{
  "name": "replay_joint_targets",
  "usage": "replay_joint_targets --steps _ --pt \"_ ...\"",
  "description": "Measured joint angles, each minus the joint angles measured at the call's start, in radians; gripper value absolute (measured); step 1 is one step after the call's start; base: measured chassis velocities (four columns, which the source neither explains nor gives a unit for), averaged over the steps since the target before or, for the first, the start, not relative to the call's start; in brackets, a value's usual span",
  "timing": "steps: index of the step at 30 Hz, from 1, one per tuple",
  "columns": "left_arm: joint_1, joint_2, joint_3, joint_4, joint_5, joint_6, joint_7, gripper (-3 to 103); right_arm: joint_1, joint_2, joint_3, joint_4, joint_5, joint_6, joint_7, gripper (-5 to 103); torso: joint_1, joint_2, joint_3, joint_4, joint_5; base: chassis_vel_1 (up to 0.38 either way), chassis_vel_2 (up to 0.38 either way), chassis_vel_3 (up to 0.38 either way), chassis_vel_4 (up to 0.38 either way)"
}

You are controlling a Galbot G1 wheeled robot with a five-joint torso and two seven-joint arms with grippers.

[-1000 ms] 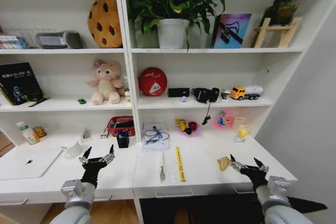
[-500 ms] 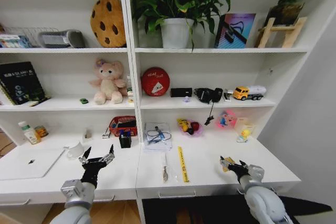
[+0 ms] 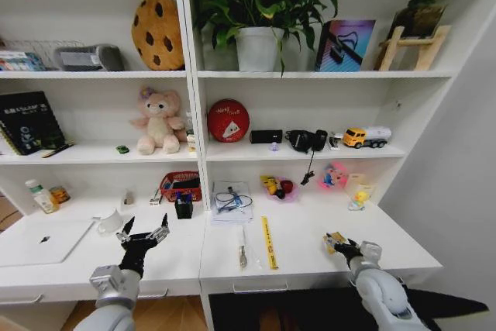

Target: Organize the objects on the table.

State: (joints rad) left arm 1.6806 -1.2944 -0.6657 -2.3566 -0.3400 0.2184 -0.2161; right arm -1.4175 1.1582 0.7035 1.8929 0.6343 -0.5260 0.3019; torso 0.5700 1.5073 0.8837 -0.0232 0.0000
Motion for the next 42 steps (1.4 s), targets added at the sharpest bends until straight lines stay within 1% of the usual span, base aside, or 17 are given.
replay_joint_targets --steps 3,6,9,10,11,12,16,18,20,27,28,31,33,35,36,38,42 --pt "0.0 0.0 0.0 0.0 0.0 0.0 0.0 100 0.012 0.006 0.0 -0.022 0.013 0.007 -0.024 55 0.0 0.0 0.0 0.0 0.0 0.0 0.0 0.0 0.0" --pt "0.0 0.0 0.0 0.0 0.0 0.0 0.0 100 0.019 0.013 -0.001 -0.038 0.007 0.021 -0.045 50 0.0 0.0 0.0 0.0 0.0 0.0 0.0 0.0 0.0" --pt "0.0 0.0 0.0 0.0 0.0 0.0 0.0 100 0.033 0.009 -0.001 -0.056 -0.008 0.042 -0.086 33 0.0 0.0 0.0 0.0 0.0 0.0 0.0 0.0 0.0" --pt "0.0 0.0 0.0 0.0 0.0 0.0 0.0 100 0.033 0.009 -0.001 -0.056 -0.008 0.042 -0.086 33 0.0 0.0 0.0 0.0 0.0 0.0 0.0 0.0 0.0" --pt "0.0 0.0 0.0 0.0 0.0 0.0 0.0 100 0.034 0.008 0.0 -0.059 -0.016 0.049 -0.095 28 0.0 0.0 0.0 0.0 0.0 0.0 0.0 0.0 0.0" --pt "0.0 0.0 0.0 0.0 0.0 0.0 0.0 100 0.036 0.006 0.0 -0.062 -0.028 0.061 -0.108 28 0.0 0.0 0.0 0.0 0.0 0.0 0.0 0.0 0.0" --pt "0.0 0.0 0.0 0.0 0.0 0.0 0.0 100 0.032 -0.01 0.003 -0.058 -0.089 0.129 -0.19 7 0.0 0.0 0.0 -0.0001 0.0001 0.0 0.0 0.0 0.0" --pt "0.0 0.0 0.0 0.0 0.0 0.0 0.0 100 0.032 -0.015 0.003 -0.055 -0.096 0.137 -0.204 7 0.0 0.0 0.0 -0.0001 0.0001 0.0 0.0 0.0 0.0" --pt "0.0 0.0 0.0 0.0 0.0 0.0 0.0 100 0.033 -0.022 0.003 -0.044 -0.104 0.144 -0.217 1 0.0 0.0 0.0 0.0 -0.0001 0.0 0.0 0.0 0.0" --pt "0.0 0.0 0.0 0.0 0.0 0.0 0.0 100 0.008 -0.016 0.006 -0.002 -0.144 0.14 -0.202 0 0.0 0.0 0.0 0.0001 0.0 0.0 0.0 0.0 0.0" --pt "0.0 0.0 0.0 0.0 0.0 0.0 0.0 100 -0.005 -0.012 0.009 0.017 -0.148 0.128 -0.181 -1 0.0 0.0 0.0 0.0 0.0 0.0 0.0 0.0 0.0" --pt "0.0 0.0 0.0 0.0 0.0 0.0 0.0 100 -0.028 -0.001 0.019 0.038 -0.152 0.112 -0.129 15 0.0 0.0 0.0 -0.0001 -0.0001 0.0 0.0 0.0 0.0" --pt "0.0 0.0 0.0 0.0 0.0 0.0 0.0 100 -0.029 0.0 0.02 0.037 -0.153 0.112 -0.125 15 0.0 0.0 0.0 -0.0001 0.0 0.0 0.0 0.0 0.0" --pt "0.0 0.0 0.0 0.0 0.0 0.0 0.0 100 -0.027 0.0 0.026 0.018 -0.159 0.112 -0.109 27 0.0 0.0 0.0 -0.0001 0.0 0.0 0.0 0.0 0.0" --pt "0.0 0.0 0.0 0.0 0.0 0.0 0.0 100 -0.023 -0.002 0.027 0.006 -0.159 0.112 -0.109 32 0.0 0.0 0.0 -0.0001 0.0001 0.0 0.0 0.0 0.0" --pt "0.0 0.0 0.0 0.0 0.0 0.0 0.0 100 -0.017 -0.004 0.028 -0.004 -0.158 0.112 -0.112 32 0.0 0.0 0.0 -0.0001 0.0 0.0 0.0 0.0 0.0" --pt "0.0 0.0 0.0 0.0 0.0 0.0 0.0 100 0.031 -0.033 0.019 -0.059 -0.146 0.121 -0.161 54 0.0 0.0 0.0 0.0001 0.0001 0.0 0.0 0.0 0.0"
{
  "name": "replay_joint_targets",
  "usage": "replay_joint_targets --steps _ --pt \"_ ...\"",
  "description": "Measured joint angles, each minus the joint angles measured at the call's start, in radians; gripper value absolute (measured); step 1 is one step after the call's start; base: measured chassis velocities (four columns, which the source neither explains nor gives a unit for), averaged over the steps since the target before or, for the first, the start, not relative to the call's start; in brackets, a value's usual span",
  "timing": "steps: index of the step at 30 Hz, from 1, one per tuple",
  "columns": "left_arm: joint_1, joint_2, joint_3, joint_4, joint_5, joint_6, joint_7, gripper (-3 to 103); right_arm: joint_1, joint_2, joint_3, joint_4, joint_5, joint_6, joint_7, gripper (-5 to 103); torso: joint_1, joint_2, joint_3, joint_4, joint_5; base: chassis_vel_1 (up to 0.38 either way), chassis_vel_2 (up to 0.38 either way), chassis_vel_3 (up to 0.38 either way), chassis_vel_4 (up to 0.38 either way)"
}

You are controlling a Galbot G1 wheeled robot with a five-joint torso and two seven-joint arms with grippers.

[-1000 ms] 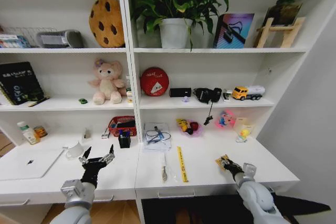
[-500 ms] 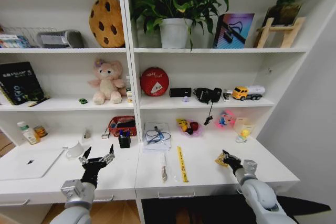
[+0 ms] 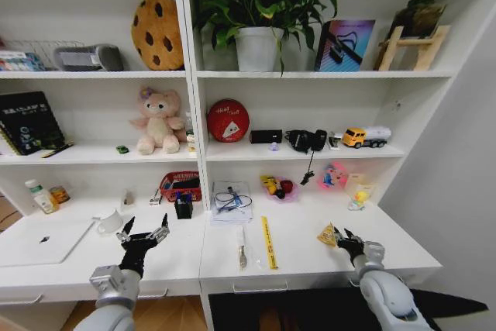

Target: Organize the objects on the table.

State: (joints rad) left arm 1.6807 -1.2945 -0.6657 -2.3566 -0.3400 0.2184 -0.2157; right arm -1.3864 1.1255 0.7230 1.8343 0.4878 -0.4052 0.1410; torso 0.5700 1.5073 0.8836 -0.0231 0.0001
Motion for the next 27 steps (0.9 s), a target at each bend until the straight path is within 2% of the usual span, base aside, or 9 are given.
replay_joint_targets --steps 2,4,8,9,14,20,24,26,27 --pt "0.0 0.0 0.0 0.0 0.0 0.0 0.0 100 0.01 -0.008 -0.004 -0.006 0.007 0.0 -0.007 54 0.0 0.0 0.0 0.0 0.0 0.0 0.0 0.0 0.0" --pt "0.0 0.0 0.0 0.0 0.0 0.0 0.0 100 0.028 -0.023 -0.014 -0.018 0.019 -0.006 -0.022 70 0.0 0.0 0.0 0.0001 -0.0001 0.0 0.0 0.0 0.0" --pt "0.0 0.0 0.0 0.0 0.0 0.0 0.0 100 0.031 -0.024 -0.019 -0.026 0.021 -0.009 -0.028 76 0.0 0.0 0.0 0.0 0.0 0.0 0.0 0.0 0.0" --pt "0.0 0.0 0.0 0.0 0.0 0.0 0.0 100 0.031 -0.024 -0.02 -0.031 0.022 -0.009 -0.03 86 0.0 0.0 0.0 0.0 -0.0001 0.0 0.0 0.0 0.0" --pt "0.0 0.0 0.0 0.0 0.0 0.0 0.0 100 0.031 -0.022 -0.019 -0.064 0.022 -0.005 -0.054 99 0.0 0.0 0.0 -0.0002 0.0 0.0 0.0 0.0 0.0" --pt "0.0 0.0 0.0 0.0 0.0 0.0 0.0 100 0.078 -0.014 -0.032 -0.148 0.017 0.01 -0.091 101 0.0 0.0 0.0 -0.0001 0.0 0.0 0.0 0.0 0.0" --pt "0.0 0.0 0.0 0.0 0.0 0.0 0.0 100 0.104 -0.013 -0.04 -0.172 0.018 0.01 -0.1 92 0.0 0.0 0.0 0.0 -0.0001 0.0 0.0 0.0 0.0" --pt "0.0 0.0 0.0 0.0 0.0 0.0 0.0 100 0.115 -0.011 -0.045 -0.181 0.018 0.009 -0.1 82 0.0 0.0 0.0 0.0 0.0 0.0 0.0 0.0 0.0" --pt "0.0 0.0 0.0 0.0 0.0 0.0 0.0 100 0.115 -0.011 -0.045 -0.181 0.018 0.009 -0.1 82 0.0 0.0 0.0 0.0 0.0 0.0 0.0 0.0 0.0"
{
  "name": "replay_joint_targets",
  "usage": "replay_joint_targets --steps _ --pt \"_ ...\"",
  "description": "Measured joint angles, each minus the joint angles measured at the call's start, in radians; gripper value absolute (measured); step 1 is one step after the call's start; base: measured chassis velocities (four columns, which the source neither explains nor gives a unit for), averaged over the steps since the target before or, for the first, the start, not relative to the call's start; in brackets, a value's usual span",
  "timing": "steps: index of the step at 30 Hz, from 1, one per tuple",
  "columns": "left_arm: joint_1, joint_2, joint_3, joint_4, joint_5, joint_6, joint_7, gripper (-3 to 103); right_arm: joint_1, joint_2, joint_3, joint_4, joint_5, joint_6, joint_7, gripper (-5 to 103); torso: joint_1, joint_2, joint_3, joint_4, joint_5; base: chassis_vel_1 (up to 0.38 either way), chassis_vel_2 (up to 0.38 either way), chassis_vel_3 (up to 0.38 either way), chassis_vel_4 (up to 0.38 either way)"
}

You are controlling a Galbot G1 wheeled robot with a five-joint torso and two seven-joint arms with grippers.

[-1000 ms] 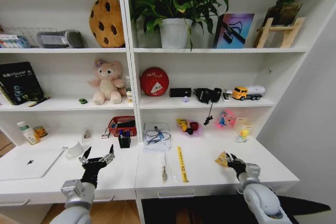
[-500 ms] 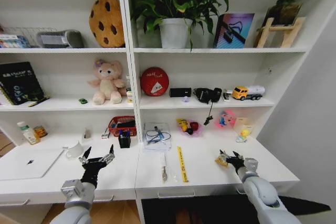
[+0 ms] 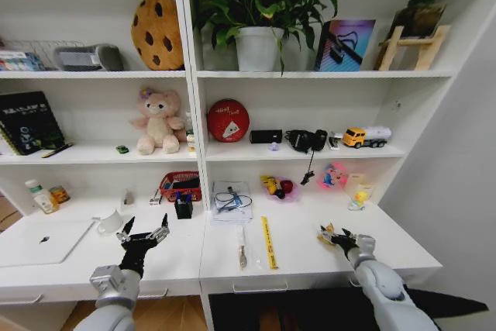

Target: Organize the objects on the table.

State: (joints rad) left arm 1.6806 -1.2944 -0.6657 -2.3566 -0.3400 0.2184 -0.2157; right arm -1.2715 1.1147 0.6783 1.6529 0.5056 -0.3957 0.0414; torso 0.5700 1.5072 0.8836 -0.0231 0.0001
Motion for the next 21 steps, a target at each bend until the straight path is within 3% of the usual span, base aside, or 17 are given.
replay_joint_targets --steps 1,2,4,6,10,13,16,17,21 --pt "0.0 0.0 0.0 0.0 0.0 0.0 0.0 100 0.0 0.001 0.0 -0.001 0.0 0.0 0.0 76 0.0 0.0 0.0 -0.0001 0.0 0.0 0.0 0.0 0.0" --pt "0.0 0.0 0.0 0.0 0.0 0.0 0.0 100 -0.009 0.004 0.001 -0.001 0.0 -0.001 0.0 60 0.0 0.0 0.0 -0.0001 0.0 0.0 0.0 0.0 0.0" --pt "0.0 0.0 0.0 0.0 0.0 0.0 0.0 100 -0.014 0.006 0.001 -0.001 -0.001 -0.001 0.002 48 0.0 0.0 0.0 -0.0002 -0.0001 0.0 0.0 0.0 0.0" --pt "0.0 0.0 0.0 0.0 0.0 0.0 0.0 100 -0.015 0.007 0.001 -0.001 -0.001 -0.001 0.002 48 0.0 0.0 0.0 -0.0002 -0.0001 0.0 0.0 0.0 0.0" --pt "0.0 0.0 0.0 0.0 0.0 0.0 0.0 100 -0.012 0.008 0.002 -0.005 -0.004 -0.001 0.003 27 0.0 0.0 0.0 -0.0001 -0.0001 0.0 0.0 0.0 0.0" --pt "0.0 0.0 0.0 0.0 0.0 0.0 0.0 100 -0.01 0.007 0.002 -0.004 -0.015 0.007 0.002 22 0.0 0.0 0.0 -0.0001 0.0 0.0 0.0 0.0 0.0" --pt "0.0 0.0 0.0 0.0 0.0 0.0 0.0 100 -0.024 -0.002 0.004 0.037 -0.059 0.053 -0.02 7 0.0 0.0 0.0 -0.0002 0.0001 0.0 0.0 0.0 0.0" --pt "0.0 0.0 0.0 0.0 0.0 0.0 0.0 100 -0.024 -0.002 0.004 0.037 -0.059 0.053 -0.02 7 0.0 0.0 0.0 -0.0002 0.0001 0.0 0.0 0.0 0.0" --pt "0.0 0.0 0.0 0.0 0.0 0.0 0.0 100 -0.033 -0.041 -0.011 0.102 -0.137 0.138 -0.128 2 0.0 0.0 0.0 -0.0003 -0.0003 0.0 0.0 0.0 0.0"
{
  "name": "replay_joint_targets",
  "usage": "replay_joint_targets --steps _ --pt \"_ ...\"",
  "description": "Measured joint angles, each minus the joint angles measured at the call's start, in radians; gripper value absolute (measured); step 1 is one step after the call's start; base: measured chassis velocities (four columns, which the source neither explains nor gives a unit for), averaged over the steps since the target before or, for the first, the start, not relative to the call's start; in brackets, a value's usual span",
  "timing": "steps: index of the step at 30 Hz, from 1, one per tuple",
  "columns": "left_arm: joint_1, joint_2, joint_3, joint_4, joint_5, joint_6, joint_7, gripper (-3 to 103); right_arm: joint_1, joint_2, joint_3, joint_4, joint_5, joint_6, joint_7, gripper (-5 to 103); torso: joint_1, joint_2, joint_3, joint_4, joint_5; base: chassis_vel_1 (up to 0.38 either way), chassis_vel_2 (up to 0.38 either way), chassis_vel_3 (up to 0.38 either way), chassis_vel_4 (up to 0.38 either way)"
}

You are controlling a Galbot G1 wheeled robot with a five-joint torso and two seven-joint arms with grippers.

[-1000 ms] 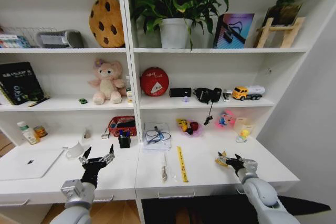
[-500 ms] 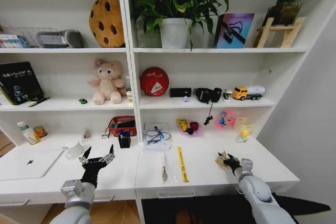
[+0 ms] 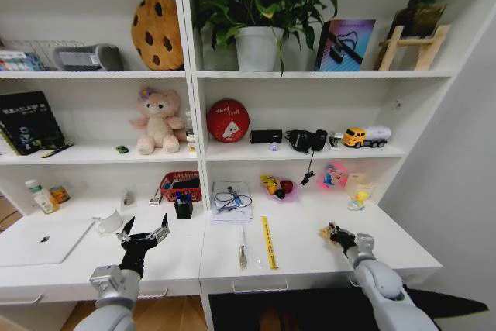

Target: Organize the objects on the table.

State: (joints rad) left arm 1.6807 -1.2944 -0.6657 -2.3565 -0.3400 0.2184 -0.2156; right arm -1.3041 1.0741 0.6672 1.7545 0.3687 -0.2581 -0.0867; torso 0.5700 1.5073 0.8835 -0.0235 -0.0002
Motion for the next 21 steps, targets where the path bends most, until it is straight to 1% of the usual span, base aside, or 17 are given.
replay_joint_targets --steps 1,2,4,8,9,11,13,14,15,19,20,21 --pt "0.0 0.0 0.0 0.0 0.0 0.0 0.0 100 0.01 -0.011 -0.015 0.003 0.0 0.013 -0.024 2 0.0 0.0 0.0 0.0001 -0.0001 0.0 0.0 0.0 0.0" --pt "0.0 0.0 0.0 0.0 0.0 0.0 0.0 100 0.01 -0.011 -0.015 0.003 0.0 0.013 -0.024 2 0.0 0.0 0.0 0.0001 -0.0001 0.0 0.0 0.0 0.0" --pt "0.0 0.0 0.0 0.0 0.0 0.0 0.0 100 0.057 -0.028 -0.055 -0.022 -0.002 0.04 -0.07 2 0.0 0.0 0.0 0.0002 0.0002 0.0 0.0 0.0 0.0" --pt "0.0 0.0 0.0 0.0 0.0 0.0 0.0 100 0.208 -0.045 -0.16 -0.151 0.03 0.079 -0.119 2 0.0 0.0 0.0 0.0005 0.0003 0.0 0.0 0.0 0.0" --pt "0.0 0.0 0.0 0.0 0.0 0.0 0.0 100 0.208 -0.045 -0.16 -0.151 0.03 0.079 -0.119 2 0.0 0.0 0.0 0.0005 0.0003 0.0 0.0 0.0 0.0" --pt "0.0 0.0 0.0 0.0 0.0 0.0 0.0 100 0.296 -0.043 -0.218 -0.245 0.055 0.097 -0.136 2 0.0 0.0 0.0 0.0003 0.0003 0.0 0.0 0.0 0.0" --pt "0.0 0.0 0.0 0.0 0.0 0.0 0.0 100 0.383 -0.033 -0.273 -0.339 0.068 0.124 -0.156 2 0.0 0.0 0.0 0.0001 0.0006 0.0 0.0 0.0 0.0" --pt "0.0 0.0 0.0 0.0 0.0 0.0 0.0 100 0.383 -0.033 -0.273 -0.339 0.068 0.124 -0.156 2 0.0 0.0 0.0 0.0001 0.0006 0.0 0.0 0.0 0.0" --pt "0.0 0.0 0.0 0.0 0.0 0.0 0.0 100 0.422 -0.028 -0.297 -0.376 0.076 0.135 -0.168 2 0.0 0.0 0.0 0.0 0.0004 0.0 0.0 0.0 0.0" --pt "0.0 0.0 0.0 0.0 0.0 0.0 0.0 100 0.619 0.02 -0.401 -0.561 0.097 0.198 -0.218 2 0.0 0.0 0.0 0.0005 -0.0001 0.0 0.0 0.0 0.0" --pt "0.0 0.0 0.0 0.0 0.0 0.0 0.0 100 0.619 0.02 -0.401 -0.561 0.097 0.198 -0.218 2 0.0 0.0 0.0 0.0005 -0.0001 0.0 0.0 0.0 0.0" --pt "0.0 0.0 0.0 0.0 0.0 0.0 0.0 100 0.661 0.042 -0.418 -0.611 0.097 0.211 -0.225 2 0.0 0.0 0.0 0.0006 -0.0003 0.0 0.0 0.0 0.0"
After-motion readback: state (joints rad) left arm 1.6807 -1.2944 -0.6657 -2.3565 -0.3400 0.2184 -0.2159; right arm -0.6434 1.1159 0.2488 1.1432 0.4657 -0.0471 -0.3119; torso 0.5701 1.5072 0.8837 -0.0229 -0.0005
